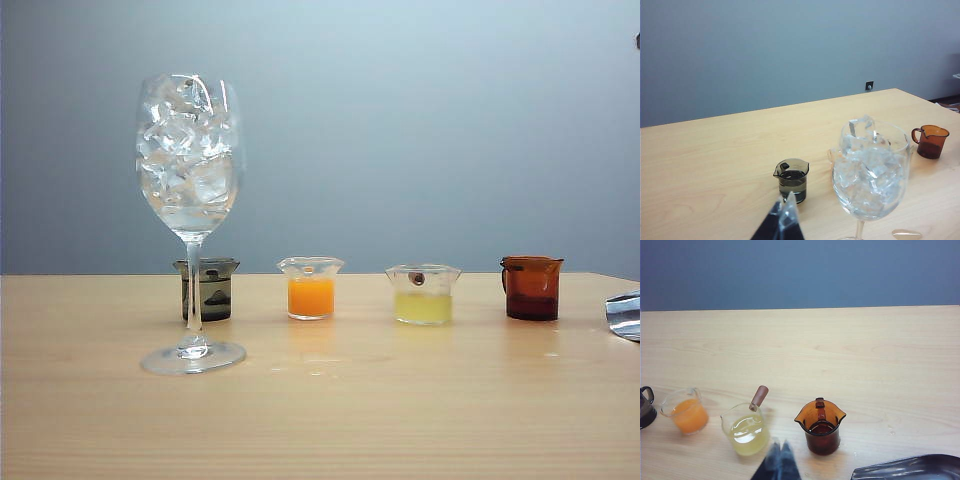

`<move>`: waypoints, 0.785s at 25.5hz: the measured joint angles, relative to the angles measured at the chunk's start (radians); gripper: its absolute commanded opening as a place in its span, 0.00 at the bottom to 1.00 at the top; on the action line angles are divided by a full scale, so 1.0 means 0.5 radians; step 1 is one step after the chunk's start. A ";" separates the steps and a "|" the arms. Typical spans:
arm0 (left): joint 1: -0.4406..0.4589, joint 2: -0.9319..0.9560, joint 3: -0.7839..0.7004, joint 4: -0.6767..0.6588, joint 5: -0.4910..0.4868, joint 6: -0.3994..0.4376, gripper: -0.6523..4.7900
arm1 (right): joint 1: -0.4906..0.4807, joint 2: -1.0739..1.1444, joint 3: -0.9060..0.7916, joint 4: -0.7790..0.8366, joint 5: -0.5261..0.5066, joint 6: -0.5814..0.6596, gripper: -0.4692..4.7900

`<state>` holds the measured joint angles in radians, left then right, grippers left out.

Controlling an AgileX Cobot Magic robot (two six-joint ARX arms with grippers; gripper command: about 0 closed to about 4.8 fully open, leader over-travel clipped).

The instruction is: Pick up the ice scoop on the desk filled with ice cubes, pour the ice into the goblet, and finally put the scoop back on the table.

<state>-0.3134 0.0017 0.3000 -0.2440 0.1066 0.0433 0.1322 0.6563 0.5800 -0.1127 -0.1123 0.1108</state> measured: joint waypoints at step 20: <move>0.433 0.000 -0.404 0.494 -0.086 -0.126 0.11 | 0.000 0.000 0.000 -0.001 0.000 0.000 0.09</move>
<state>-0.0971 0.0017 0.0982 0.0032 0.0635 -0.0196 0.1322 0.6563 0.5800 -0.1131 -0.1123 0.1108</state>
